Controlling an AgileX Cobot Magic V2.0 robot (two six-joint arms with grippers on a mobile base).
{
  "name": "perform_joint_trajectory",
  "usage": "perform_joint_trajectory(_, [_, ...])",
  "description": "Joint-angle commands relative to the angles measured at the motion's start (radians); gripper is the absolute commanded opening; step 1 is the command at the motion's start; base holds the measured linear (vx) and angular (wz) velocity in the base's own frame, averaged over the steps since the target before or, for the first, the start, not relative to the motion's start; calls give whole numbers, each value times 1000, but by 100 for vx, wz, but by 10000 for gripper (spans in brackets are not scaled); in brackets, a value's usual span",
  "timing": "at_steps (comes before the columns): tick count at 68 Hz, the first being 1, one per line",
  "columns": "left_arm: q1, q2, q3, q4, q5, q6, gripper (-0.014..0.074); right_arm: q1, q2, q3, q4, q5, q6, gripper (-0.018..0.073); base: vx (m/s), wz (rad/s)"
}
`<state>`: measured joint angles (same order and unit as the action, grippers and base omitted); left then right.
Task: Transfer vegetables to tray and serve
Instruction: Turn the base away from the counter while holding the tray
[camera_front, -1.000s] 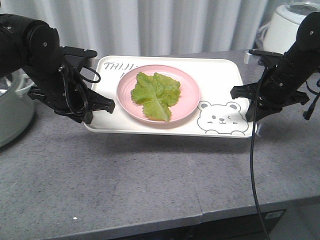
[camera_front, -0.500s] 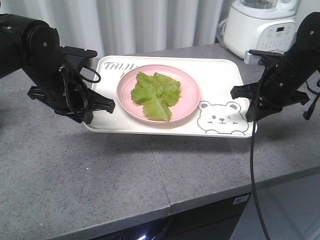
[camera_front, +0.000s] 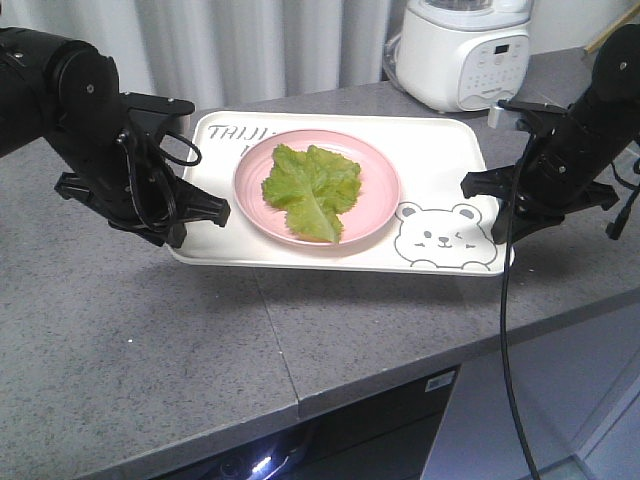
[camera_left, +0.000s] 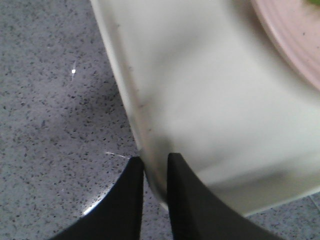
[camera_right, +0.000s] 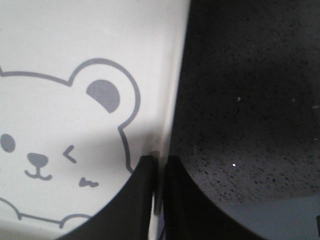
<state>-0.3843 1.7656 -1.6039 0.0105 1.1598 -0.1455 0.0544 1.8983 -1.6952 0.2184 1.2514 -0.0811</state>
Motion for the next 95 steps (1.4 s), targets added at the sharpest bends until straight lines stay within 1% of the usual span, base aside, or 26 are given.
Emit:
perform_joint_trajectory(1, [-16,-52,-34,-93,-84,26,-8,14,-62,-25,101,37,-24,-4,-2,-18])
perform_joint_trajectory(95, [-16,-52,-34,-93,-84,26,-8,14,-62,-25,102,37,-24,-4,-3,-26])
